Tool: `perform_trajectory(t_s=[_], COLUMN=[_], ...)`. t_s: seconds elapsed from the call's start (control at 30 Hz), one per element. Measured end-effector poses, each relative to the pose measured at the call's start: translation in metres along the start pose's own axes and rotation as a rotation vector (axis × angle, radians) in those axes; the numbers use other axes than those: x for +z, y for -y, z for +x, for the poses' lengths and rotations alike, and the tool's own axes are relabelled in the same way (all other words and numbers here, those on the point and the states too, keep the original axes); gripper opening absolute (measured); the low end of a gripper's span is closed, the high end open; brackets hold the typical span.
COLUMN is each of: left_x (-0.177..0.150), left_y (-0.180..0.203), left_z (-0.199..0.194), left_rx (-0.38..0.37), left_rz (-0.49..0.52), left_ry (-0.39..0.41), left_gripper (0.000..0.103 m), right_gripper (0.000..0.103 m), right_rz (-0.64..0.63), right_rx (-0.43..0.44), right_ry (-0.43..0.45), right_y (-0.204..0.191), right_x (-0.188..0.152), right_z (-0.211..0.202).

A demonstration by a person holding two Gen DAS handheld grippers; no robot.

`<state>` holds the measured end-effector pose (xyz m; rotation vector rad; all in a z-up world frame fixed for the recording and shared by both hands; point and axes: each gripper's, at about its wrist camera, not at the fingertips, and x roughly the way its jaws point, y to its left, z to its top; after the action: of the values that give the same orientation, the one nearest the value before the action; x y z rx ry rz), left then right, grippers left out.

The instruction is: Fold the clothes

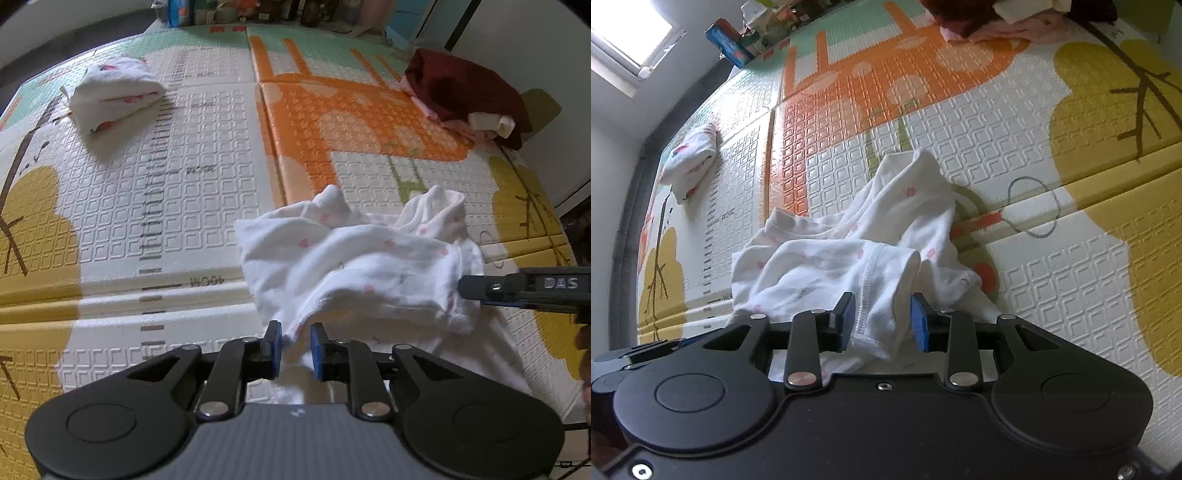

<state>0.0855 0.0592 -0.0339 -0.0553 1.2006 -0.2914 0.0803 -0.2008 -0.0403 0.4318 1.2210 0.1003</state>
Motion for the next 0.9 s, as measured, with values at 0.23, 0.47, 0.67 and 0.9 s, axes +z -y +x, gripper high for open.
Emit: perform_trajectory(t_s=[0.23,0.47,0.67,0.9], left_x=[0.006,0.009,0.009,0.008], left_y=[0.014,0.02,0.016,-0.001], left_z=[0.009,0.02,0.016,0.005], left_rx=[0.003,0.006,0.005,0.024], left_rz=[0.043,0.061,0.047,-0.03], left_ry=[0.021,0.022,0.032,0.057], left_gripper=[0.031,0.02,0.01,0.01], right_gripper=[0.012,0.006,0.005,0.004], right_rz=[-0.002,-0.001,-0.005,-0.031], right_rx=[0.018,0.047,0.078,0.149], right_ry=[-0.022,-0.004,0.019,0.032], right_y=[-0.002,-0.005,-0.01,-0.031], right_x=[0.001,0.002,0.005,0.011], right_z=[0.009,0.004,-0.006,-0.018])
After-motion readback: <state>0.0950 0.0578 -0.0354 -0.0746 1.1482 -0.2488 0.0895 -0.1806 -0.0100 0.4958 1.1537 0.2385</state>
